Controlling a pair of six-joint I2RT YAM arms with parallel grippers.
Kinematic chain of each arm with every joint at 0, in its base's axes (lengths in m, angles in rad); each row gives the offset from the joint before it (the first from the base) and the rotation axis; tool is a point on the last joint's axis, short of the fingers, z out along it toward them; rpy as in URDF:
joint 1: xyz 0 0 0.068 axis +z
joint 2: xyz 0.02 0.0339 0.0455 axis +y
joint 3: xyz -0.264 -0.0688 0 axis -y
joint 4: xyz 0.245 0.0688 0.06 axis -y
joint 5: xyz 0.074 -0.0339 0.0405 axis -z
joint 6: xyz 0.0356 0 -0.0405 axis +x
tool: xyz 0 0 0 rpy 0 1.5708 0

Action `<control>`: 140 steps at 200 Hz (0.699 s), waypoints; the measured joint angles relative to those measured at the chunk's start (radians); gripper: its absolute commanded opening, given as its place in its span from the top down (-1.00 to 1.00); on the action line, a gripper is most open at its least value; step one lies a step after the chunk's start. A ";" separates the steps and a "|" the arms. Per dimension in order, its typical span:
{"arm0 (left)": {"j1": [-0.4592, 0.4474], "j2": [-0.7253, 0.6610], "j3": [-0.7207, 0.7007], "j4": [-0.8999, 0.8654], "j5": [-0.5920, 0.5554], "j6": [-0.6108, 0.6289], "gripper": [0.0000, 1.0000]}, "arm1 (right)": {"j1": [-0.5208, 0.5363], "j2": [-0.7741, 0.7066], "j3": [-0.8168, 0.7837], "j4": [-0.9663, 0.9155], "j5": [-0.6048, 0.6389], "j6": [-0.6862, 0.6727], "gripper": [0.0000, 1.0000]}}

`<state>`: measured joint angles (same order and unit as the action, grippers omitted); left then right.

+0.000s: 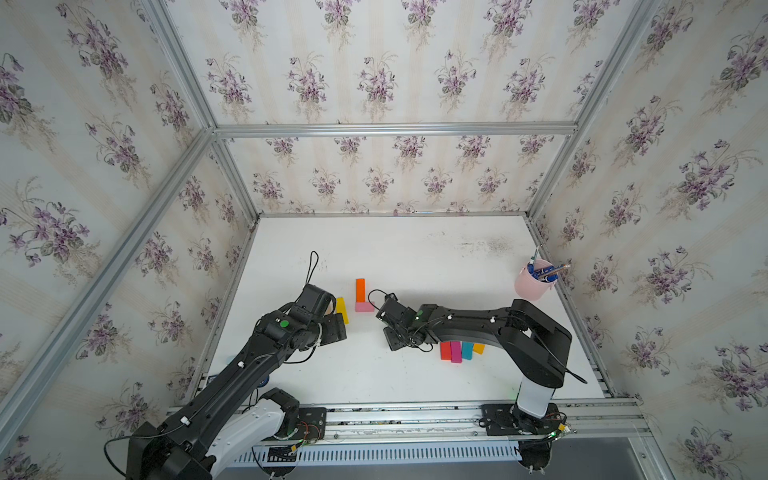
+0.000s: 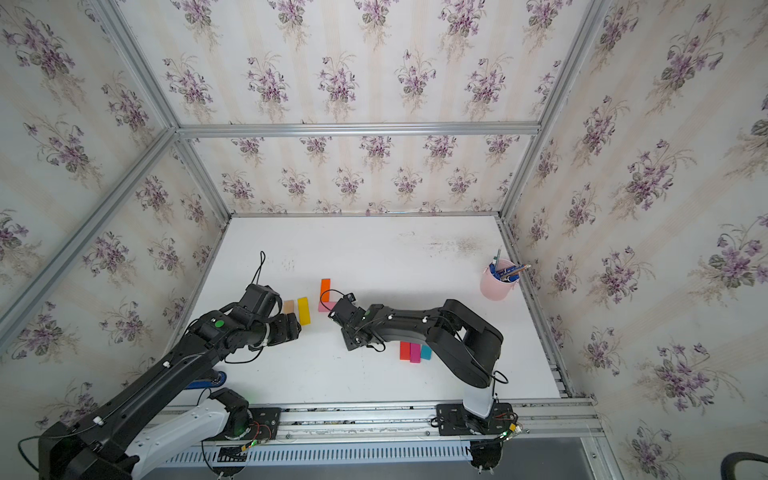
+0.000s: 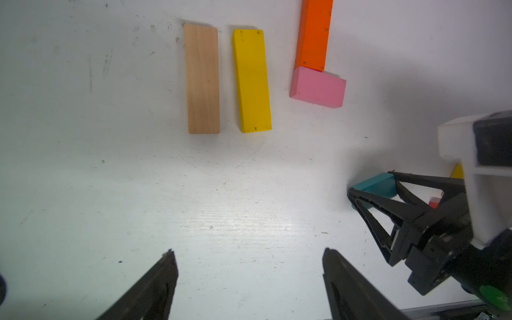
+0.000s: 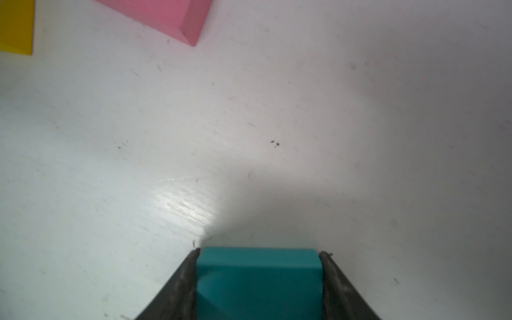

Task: Assemble the letter h with building blocks
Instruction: Pick up the building block from the center of the board, then assemble the building block at the center of the board.

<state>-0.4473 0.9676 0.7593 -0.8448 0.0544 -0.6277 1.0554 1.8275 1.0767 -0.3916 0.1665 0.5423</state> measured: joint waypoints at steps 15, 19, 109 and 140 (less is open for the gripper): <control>0.003 0.000 -0.002 -0.001 0.000 0.002 -0.69 | -0.003 -0.002 0.004 -0.013 0.001 0.017 -0.07; 0.004 0.000 -0.002 0.000 0.000 0.002 -0.69 | -0.007 -0.002 0.007 -0.019 0.002 0.025 -0.07; 0.024 0.003 -0.010 0.009 0.000 0.010 -0.69 | -0.156 0.191 0.297 -0.054 -0.027 0.169 -0.07; 0.031 0.006 -0.023 0.019 0.001 0.014 -0.69 | -0.171 0.225 0.340 -0.053 -0.050 0.192 -0.11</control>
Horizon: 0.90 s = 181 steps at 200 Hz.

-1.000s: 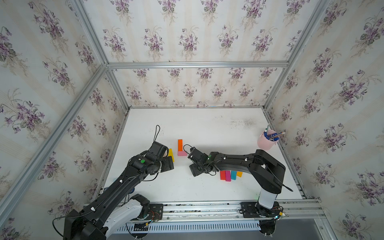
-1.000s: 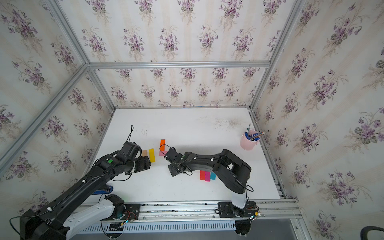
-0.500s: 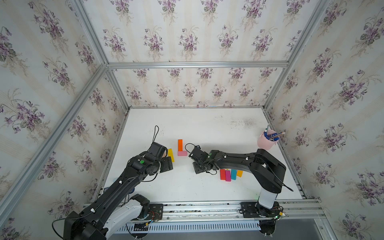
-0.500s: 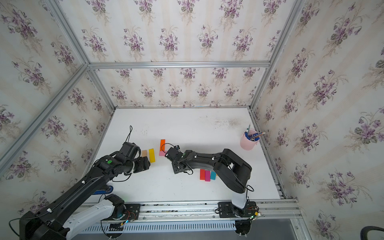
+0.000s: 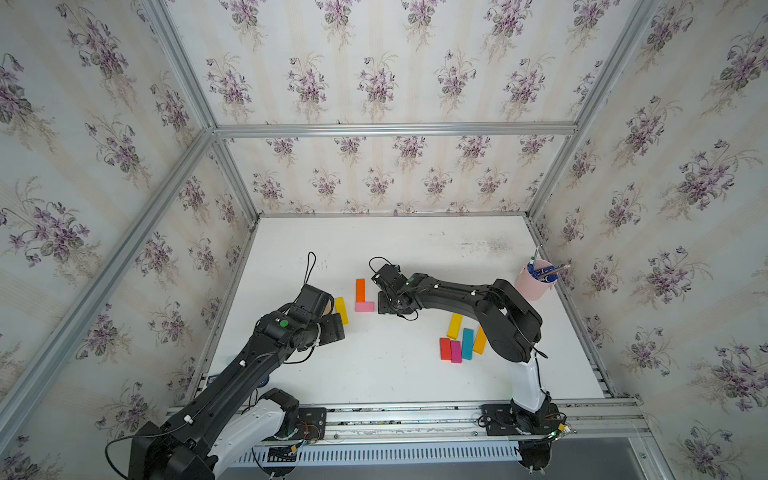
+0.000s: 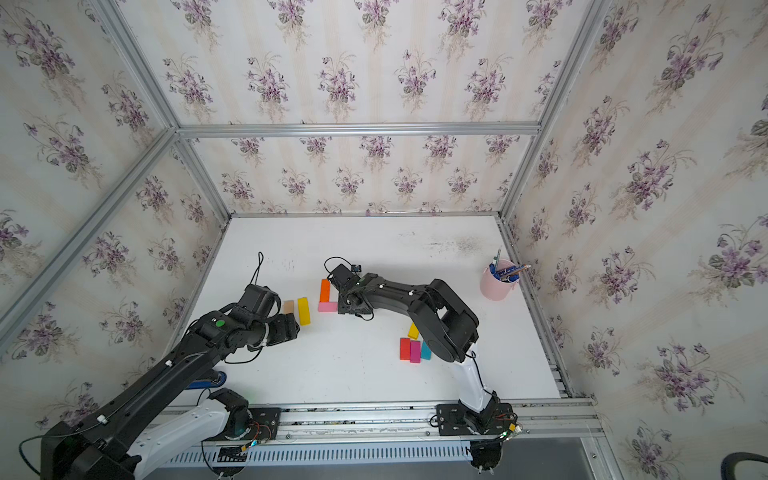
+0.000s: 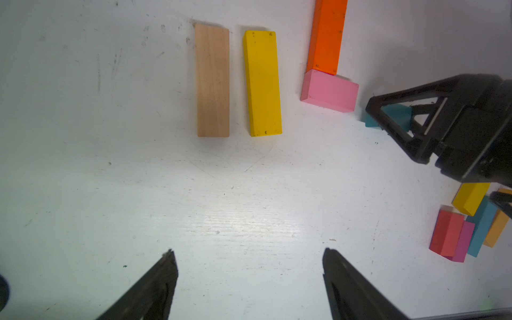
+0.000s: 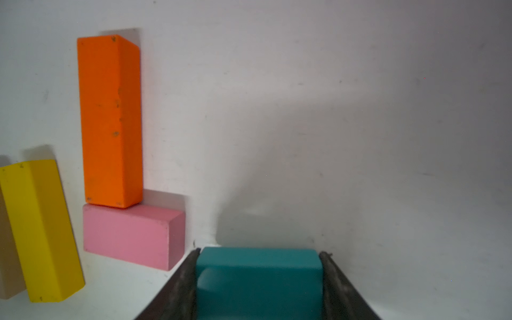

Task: Assemble the letter h with building blocks
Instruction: Assemble the building block at the center of the board.

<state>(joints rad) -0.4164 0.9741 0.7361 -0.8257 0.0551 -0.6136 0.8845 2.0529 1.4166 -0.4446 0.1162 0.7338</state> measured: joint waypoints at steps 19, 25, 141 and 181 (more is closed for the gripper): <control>0.002 0.008 -0.010 0.009 0.008 0.000 -0.69 | -0.002 0.016 0.015 -0.001 0.000 0.003 -0.27; 0.002 0.012 -0.012 0.014 0.013 0.000 -0.69 | -0.002 0.018 0.018 0.000 0.000 0.003 -0.32; 0.006 0.028 -0.023 0.045 0.034 0.000 -0.69 | -0.058 -0.097 -0.092 0.066 -0.067 0.058 -0.76; 0.006 0.031 -0.023 0.048 0.034 0.002 -0.68 | -0.064 -0.119 -0.139 0.126 -0.140 0.085 -0.70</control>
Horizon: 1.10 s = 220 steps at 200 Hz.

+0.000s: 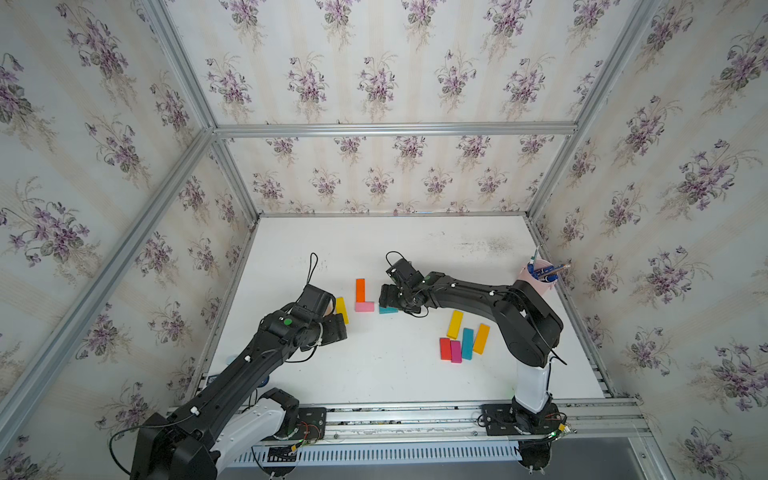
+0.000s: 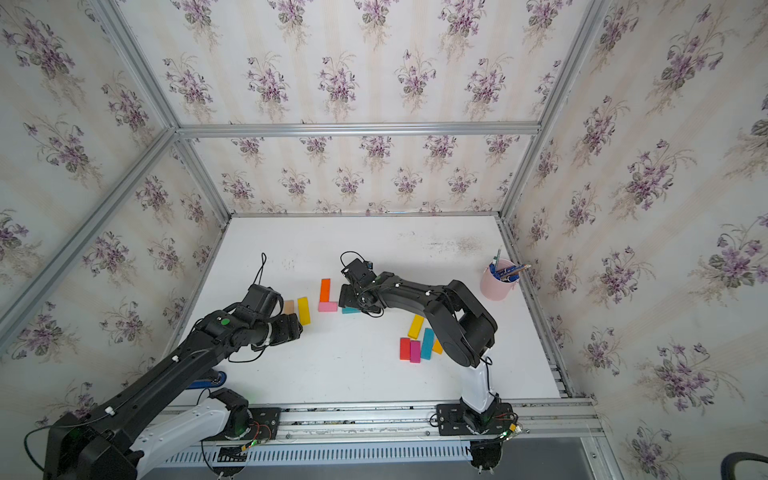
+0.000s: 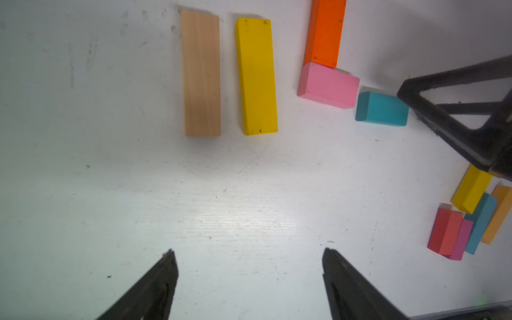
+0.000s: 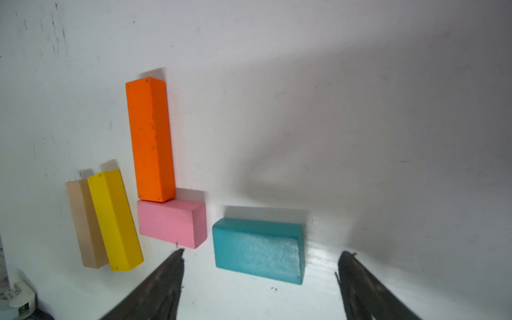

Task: Assemble the letter h with building blocks
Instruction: Assemble the building block at the center of the board.

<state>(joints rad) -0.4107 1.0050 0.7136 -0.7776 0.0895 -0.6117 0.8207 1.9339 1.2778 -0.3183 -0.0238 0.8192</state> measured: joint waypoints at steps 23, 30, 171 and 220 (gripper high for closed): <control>0.001 -0.002 0.002 0.000 0.003 0.000 -0.68 | 0.000 0.017 0.002 0.029 -0.029 0.010 -0.66; 0.001 -0.004 0.002 0.000 0.003 0.000 -0.68 | -0.002 0.021 0.002 0.034 -0.035 0.012 -0.65; 0.002 0.015 0.004 0.014 0.003 0.005 -0.68 | 0.003 0.019 -0.044 0.116 -0.112 0.045 -0.58; 0.003 0.018 0.004 0.018 0.006 0.005 -0.68 | 0.004 0.021 -0.040 0.116 -0.112 0.045 -0.57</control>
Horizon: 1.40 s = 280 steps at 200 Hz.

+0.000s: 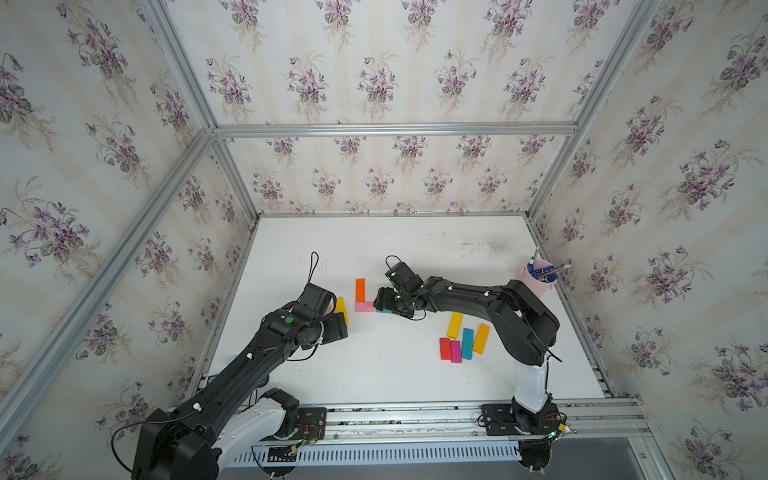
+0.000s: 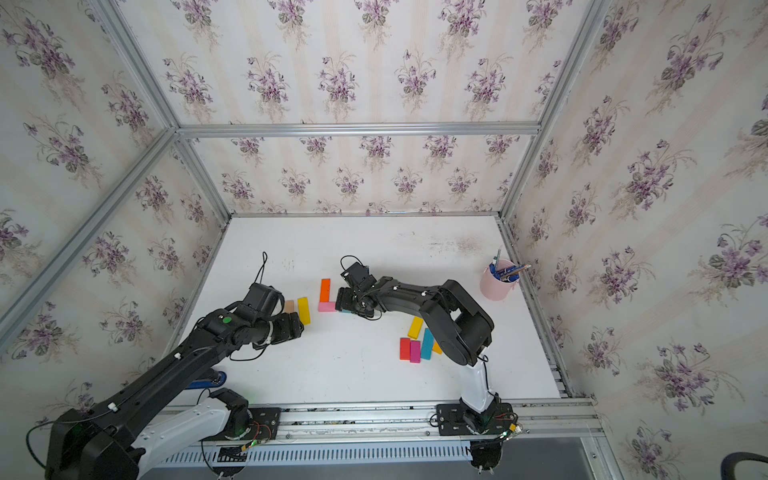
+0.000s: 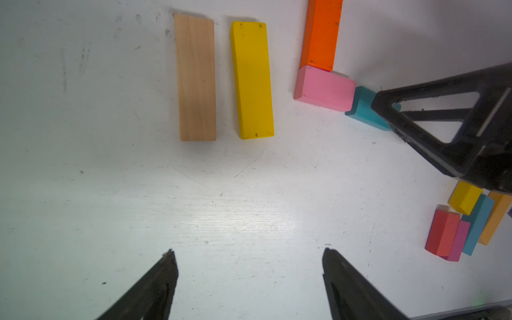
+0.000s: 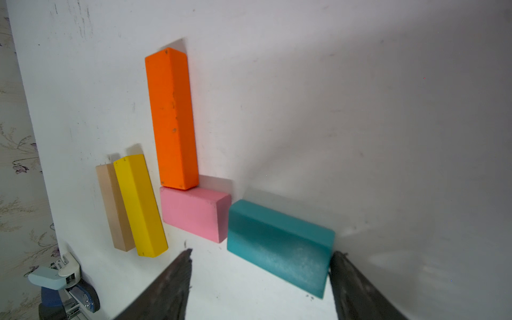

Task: Assemble the letter h with building blocks
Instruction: Assemble the building block at the center of the board.

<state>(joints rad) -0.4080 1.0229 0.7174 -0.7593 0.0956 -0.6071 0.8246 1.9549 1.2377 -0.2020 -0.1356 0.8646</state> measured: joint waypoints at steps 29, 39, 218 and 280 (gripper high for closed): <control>0.002 0.004 0.000 0.000 0.000 0.000 -0.68 | 0.000 0.004 0.013 -0.001 0.001 0.000 -0.57; 0.002 0.006 0.000 0.000 0.001 0.000 -0.69 | 0.000 0.007 0.019 -0.002 0.001 0.000 -0.57; 0.002 0.029 0.002 0.001 0.005 0.001 -0.68 | -0.013 0.037 0.066 -0.007 0.008 -0.008 -0.57; 0.003 0.032 0.014 0.000 0.004 0.008 -0.69 | -0.021 0.007 0.053 -0.034 0.017 -0.011 -0.57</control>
<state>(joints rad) -0.4053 1.0554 0.7315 -0.7589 0.0998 -0.5995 0.8040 1.9621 1.2907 -0.2356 -0.1188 0.8539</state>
